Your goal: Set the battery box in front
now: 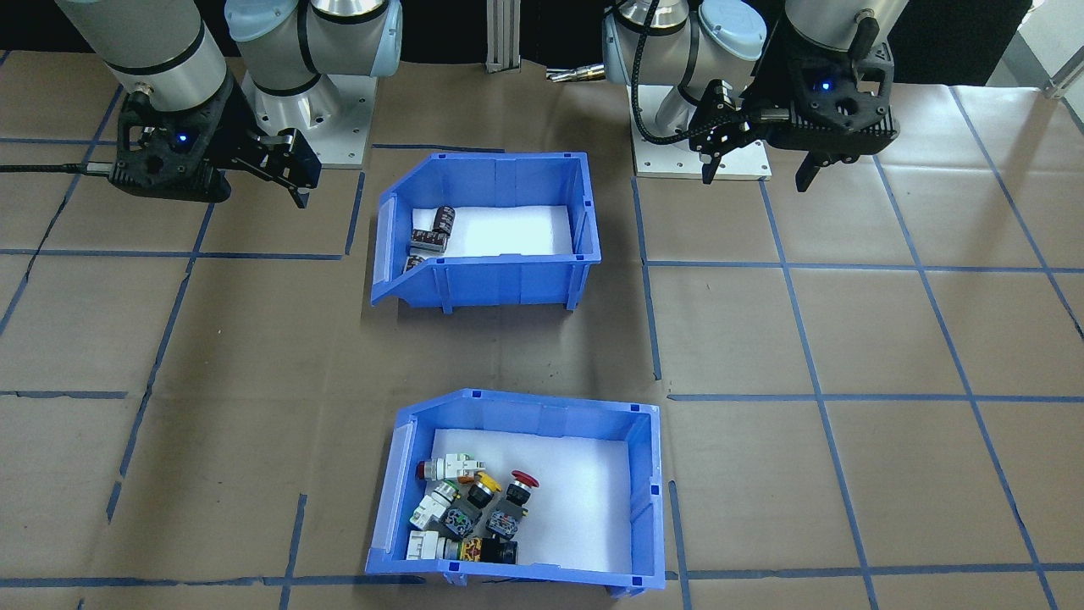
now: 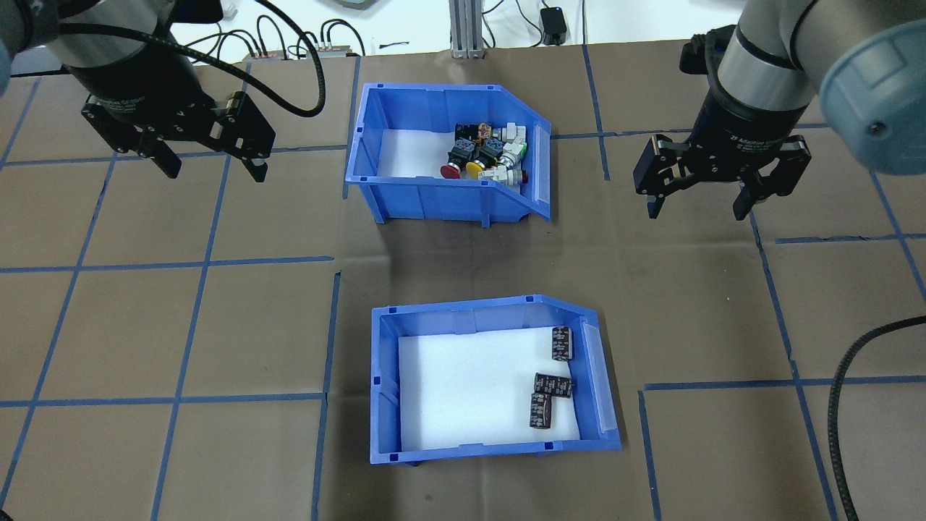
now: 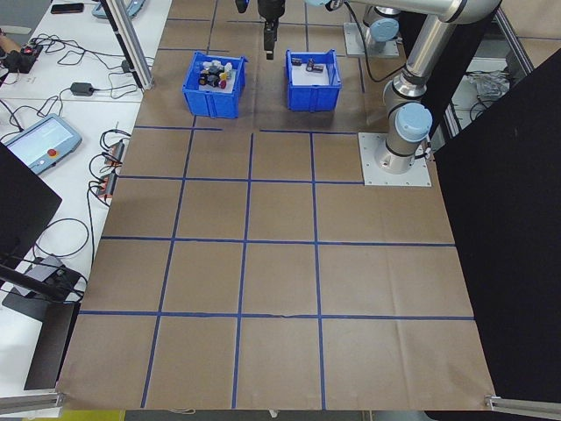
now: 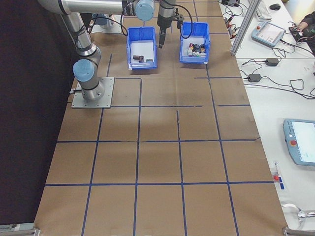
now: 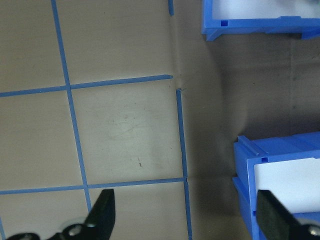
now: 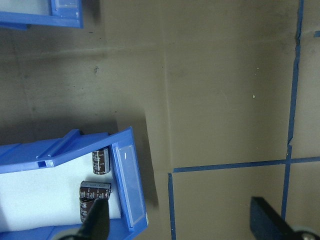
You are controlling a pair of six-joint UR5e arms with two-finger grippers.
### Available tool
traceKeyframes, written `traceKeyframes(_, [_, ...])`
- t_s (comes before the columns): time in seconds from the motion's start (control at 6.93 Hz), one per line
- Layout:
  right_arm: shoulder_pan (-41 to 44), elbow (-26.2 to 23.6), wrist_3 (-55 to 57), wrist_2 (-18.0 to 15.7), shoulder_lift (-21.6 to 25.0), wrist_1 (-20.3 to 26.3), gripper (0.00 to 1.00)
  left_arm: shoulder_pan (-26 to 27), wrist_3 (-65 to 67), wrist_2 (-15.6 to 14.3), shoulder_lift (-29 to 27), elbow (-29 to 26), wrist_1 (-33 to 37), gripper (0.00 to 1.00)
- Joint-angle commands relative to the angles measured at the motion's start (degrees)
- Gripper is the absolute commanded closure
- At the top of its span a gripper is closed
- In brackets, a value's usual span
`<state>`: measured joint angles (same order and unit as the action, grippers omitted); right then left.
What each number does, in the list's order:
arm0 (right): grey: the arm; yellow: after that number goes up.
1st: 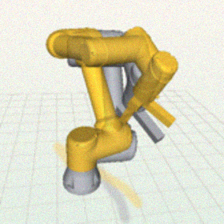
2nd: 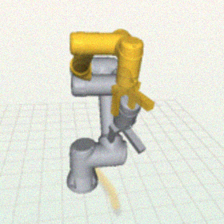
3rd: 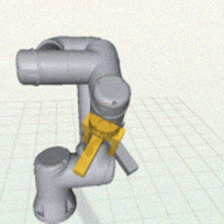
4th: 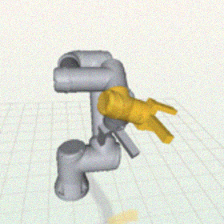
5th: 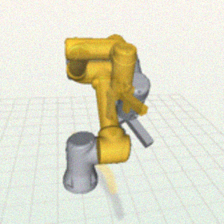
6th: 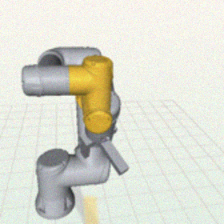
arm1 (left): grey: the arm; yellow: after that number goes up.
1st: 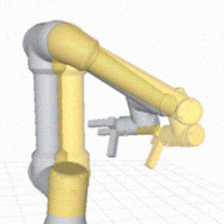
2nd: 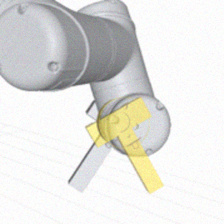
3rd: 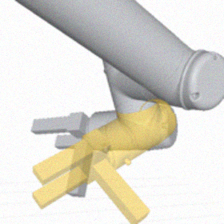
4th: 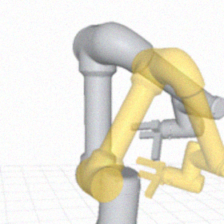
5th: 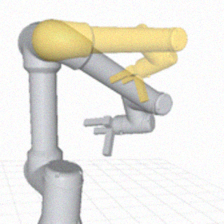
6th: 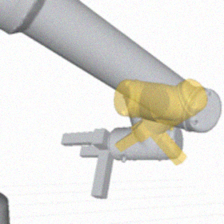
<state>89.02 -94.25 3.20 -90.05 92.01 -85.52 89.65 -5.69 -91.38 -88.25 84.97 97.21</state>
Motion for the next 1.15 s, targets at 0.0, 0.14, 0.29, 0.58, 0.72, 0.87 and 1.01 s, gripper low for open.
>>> traceKeyframes(0.0, [0.0, -0.1, -0.1, -0.1, 0.0, -0.4, 0.00, 0.1, 0.0, 0.0, 0.0, -0.2, 0.0, 0.00])
traceKeyframes(0.14, [0.0, 0.0, 0.1, -0.1, 0.1, -0.4, 0.00, 0.1, 0.2, 0.0, 0.1, -0.3, 0.0, 0.00])
traceKeyframes(0.29, [0.0, 0.0, 0.0, -0.1, 0.1, -0.4, 0.00, 0.1, 0.2, 0.0, 0.1, -0.1, 0.0, 0.00])
traceKeyframes(0.58, [0.0, 0.6, -0.3, -0.1, -0.3, -1.0, 0.00, 0.1, 0.2, 0.0, -0.1, -0.3, 0.1, 0.00])
traceKeyframes(0.72, [0.1, 0.7, -0.4, -0.1, -0.4, -1.0, 0.00, 0.1, 0.2, -0.1, 0.0, -0.3, 0.1, 0.00])
traceKeyframes(0.87, [0.1, 0.7, -0.4, -0.1, -0.6, -1.0, 0.00, 0.1, 0.2, -0.1, -0.1, -0.6, 0.1, 0.00])
traceKeyframes(1.01, [0.1, 1.1, -0.6, 0.0, -1.0, -1.0, 0.00, 0.1, 0.2, -0.1, 0.0, -0.5, 0.1, 0.00])
